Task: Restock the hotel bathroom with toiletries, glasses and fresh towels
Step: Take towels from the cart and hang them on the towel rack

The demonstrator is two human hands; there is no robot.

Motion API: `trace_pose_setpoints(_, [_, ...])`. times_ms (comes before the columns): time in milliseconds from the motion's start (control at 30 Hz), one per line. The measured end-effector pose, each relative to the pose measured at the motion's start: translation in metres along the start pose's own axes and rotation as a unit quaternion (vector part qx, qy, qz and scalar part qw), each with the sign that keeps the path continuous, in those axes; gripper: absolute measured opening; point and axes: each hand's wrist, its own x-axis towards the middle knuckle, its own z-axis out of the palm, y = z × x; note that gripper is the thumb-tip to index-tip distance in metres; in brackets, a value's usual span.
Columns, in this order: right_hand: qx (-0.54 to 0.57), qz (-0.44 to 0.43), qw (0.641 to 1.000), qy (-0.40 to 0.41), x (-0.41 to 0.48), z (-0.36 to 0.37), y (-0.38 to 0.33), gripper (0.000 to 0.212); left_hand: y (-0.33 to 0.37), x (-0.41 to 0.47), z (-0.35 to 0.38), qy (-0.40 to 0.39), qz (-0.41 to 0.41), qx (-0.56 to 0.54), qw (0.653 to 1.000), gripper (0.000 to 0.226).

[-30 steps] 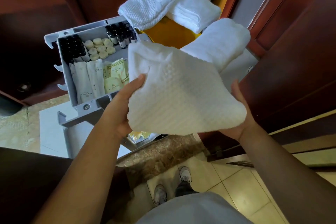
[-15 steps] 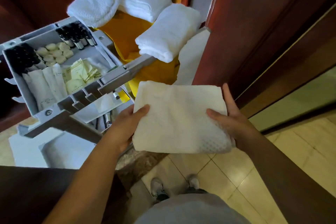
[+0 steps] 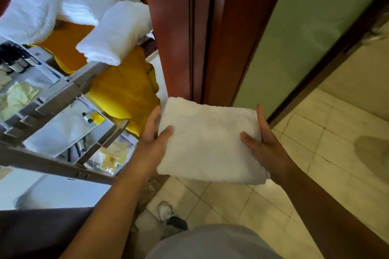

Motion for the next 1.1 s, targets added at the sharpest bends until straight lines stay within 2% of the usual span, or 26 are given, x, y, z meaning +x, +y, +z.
trace_pose_setpoints(233, [0.036, 0.009, 0.997, 0.061, -0.062, -0.133, 0.053, 0.079, -0.009, -0.038, 0.132, -0.081, 0.023, 0.054, 0.995, 0.052])
trace_pose_setpoints(500, [0.079, 0.007, 0.981, 0.178, -0.155, -0.27, 0.101, 0.073, -0.005, -0.067, 0.294, -0.236, 0.038, 0.082, 0.968, 0.063])
trace_pose_setpoints(767, [0.135, 0.037, 0.948, 0.285, -0.202, -0.343, 0.135, 0.068, 0.001, -0.082, 0.414, -0.347, 0.024, 0.095, 0.933, 0.054])
trace_pose_setpoints(1100, [0.149, 0.072, 0.885, 0.434, -0.187, -0.426, 0.156, 0.072, 0.022, -0.047, 0.564, -0.445, 0.026, 0.139, 0.884, 0.057])
